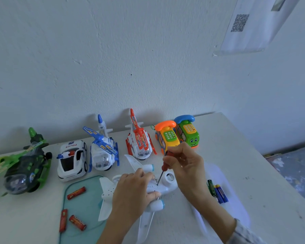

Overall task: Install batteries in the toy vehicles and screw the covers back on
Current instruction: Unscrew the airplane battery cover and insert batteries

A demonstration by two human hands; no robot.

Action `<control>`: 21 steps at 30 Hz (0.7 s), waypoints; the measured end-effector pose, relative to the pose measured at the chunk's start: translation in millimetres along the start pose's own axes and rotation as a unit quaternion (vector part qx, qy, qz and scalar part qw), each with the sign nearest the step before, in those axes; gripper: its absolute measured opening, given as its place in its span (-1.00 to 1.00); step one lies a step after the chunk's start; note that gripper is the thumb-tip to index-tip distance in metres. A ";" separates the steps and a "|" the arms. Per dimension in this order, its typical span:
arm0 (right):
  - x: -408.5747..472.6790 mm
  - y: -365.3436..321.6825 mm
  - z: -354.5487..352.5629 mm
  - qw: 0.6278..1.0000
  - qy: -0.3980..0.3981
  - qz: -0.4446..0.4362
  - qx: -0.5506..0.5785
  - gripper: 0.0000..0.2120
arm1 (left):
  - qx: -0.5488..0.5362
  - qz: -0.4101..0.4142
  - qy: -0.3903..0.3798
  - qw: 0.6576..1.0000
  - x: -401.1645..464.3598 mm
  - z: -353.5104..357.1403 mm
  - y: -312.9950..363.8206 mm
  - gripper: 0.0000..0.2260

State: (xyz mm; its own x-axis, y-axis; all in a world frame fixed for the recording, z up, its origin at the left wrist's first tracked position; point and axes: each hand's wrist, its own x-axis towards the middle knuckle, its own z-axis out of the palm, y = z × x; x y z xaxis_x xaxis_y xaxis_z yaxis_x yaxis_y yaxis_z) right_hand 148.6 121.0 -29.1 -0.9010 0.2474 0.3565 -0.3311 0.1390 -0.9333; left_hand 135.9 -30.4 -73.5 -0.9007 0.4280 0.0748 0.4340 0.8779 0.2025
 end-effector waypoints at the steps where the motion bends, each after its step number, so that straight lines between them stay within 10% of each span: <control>1: 0.6 1.3 -2.0 1.000 0.000 0.004 0.017 -0.72 | -0.003 0.000 -0.001 1.000 -0.2 -2.4 1.2 -0.54; 21: 17.0 14.9 -35.3 0.996 -0.028 0.066 0.058 -0.81 | -0.003 -0.026 -0.040 0.999 1.2 -6.0 3.5 -0.54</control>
State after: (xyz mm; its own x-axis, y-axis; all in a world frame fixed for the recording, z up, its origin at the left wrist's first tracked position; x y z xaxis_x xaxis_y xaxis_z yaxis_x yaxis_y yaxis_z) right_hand 138.2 161.2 -35.4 -0.9522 0.2016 0.2297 -0.2351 -0.0031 -0.9720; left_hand 136.3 -28.1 -66.9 -0.9171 0.3985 -0.0148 0.3868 0.8979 0.2101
